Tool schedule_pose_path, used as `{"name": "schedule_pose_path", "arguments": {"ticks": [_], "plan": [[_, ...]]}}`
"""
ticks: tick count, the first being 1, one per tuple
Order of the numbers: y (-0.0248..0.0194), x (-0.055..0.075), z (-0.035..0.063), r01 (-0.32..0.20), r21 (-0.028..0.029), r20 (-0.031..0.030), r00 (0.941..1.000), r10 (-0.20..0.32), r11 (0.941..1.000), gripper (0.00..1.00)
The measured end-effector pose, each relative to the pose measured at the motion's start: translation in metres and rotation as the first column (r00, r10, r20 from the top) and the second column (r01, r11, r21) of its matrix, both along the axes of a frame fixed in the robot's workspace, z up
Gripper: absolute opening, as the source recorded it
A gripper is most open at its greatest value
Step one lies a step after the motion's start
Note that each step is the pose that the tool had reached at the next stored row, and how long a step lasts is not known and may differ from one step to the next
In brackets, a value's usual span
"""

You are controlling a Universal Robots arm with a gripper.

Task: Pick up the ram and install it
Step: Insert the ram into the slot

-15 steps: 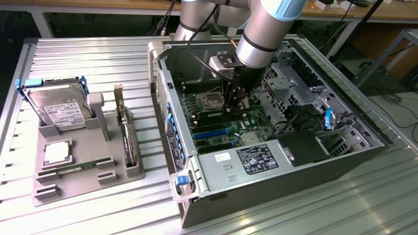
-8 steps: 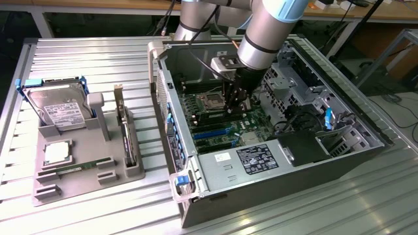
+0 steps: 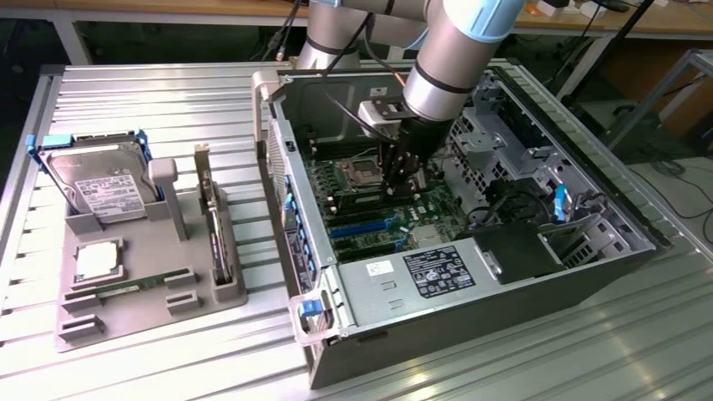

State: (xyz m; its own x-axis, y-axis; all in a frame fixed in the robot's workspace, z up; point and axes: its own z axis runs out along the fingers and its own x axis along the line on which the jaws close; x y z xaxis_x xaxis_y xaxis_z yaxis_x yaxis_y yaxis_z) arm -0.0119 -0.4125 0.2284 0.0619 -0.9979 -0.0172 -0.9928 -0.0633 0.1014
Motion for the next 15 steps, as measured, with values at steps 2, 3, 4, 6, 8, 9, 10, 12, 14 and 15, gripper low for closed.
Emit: {"name": "schedule_pose_path", "arguments": {"ticks": [2,3,4,6,8,9,10,12,14,15], "plan": [[0.0001,0.0,-0.0012,0.0,-0.0011,0.0,1.0,0.0,1.0,0.14],[0.0,0.0,-0.0016,0.0,-0.0022,-0.0002,1.0,0.0,1.0,0.14],[0.0,0.0,-0.0018,0.0,-0.0025,-0.0001,1.0,0.0,1.0,0.14],[0.0001,0.0,-0.0027,0.0,-0.0027,0.0001,1.0,0.0,1.0,0.14],[0.0,0.0002,-0.0028,0.0,-0.0036,-0.0001,1.0,0.0,1.0,0.14],[0.0,0.0005,-0.0028,0.0,-0.0036,-0.0001,1.0,0.0,1.0,0.14],[0.0,0.0008,-0.0028,0.0,-0.0036,0.0,1.0,0.0,1.0,0.14],[0.0,0.0009,-0.0028,0.0,-0.0035,-0.0001,1.0,0.0,1.0,0.14],[0.0,0.0009,-0.003,0.003,-0.0036,-0.0001,1.0,-0.003,1.0,0.14],[0.0001,0.0009,-0.0031,0.01,-0.0034,0.0,1.0,-0.01,0.9999,0.14]]}}
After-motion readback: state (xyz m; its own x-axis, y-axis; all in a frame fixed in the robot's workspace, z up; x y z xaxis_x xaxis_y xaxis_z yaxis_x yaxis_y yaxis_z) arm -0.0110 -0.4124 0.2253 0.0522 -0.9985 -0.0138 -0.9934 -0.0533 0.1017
